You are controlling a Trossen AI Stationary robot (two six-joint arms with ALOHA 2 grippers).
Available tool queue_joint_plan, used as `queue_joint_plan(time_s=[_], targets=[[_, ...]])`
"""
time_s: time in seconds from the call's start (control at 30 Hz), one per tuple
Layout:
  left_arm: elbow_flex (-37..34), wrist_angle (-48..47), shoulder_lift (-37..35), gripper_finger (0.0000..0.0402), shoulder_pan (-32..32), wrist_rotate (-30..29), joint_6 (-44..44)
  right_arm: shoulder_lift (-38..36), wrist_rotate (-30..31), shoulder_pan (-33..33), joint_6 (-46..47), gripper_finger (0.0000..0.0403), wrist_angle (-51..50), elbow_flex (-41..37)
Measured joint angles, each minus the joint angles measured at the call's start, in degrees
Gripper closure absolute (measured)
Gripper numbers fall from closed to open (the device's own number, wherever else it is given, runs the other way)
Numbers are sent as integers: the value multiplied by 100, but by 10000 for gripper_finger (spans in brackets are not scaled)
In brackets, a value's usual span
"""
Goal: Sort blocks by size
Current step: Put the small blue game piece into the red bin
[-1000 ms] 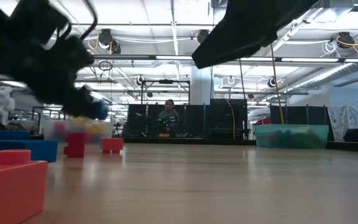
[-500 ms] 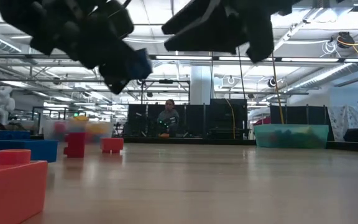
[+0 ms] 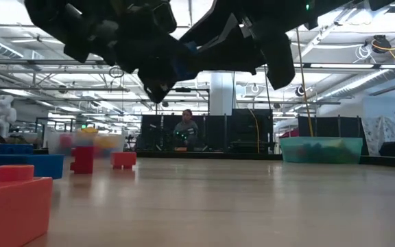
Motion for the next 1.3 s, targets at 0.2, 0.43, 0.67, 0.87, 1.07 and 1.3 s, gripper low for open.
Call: queue_joint_plan(time_s=[0.2,0.43,0.67,0.87,1.07,1.3], targets=[[95,-15,26,256,0,95,-9,-1,43,-6,233,267,-284,0],[110,-51,24,201,-2,108,-131,-16,37,34,485,328,-298,0],[119,-119,-13,144,133,152,142,-371,-84,238,2008,321,-950,0],[116,-1142,-291,129,224,-748,587,-1337,-741,461,4709,318,-3032,7],[115,-2334,-413,128,13,-2211,796,-2162,-2163,904,6821,320,-4722,7],[114,-3048,-411,128,-363,-3608,750,-2643,-2849,1811,8892,319,-5687,7]])
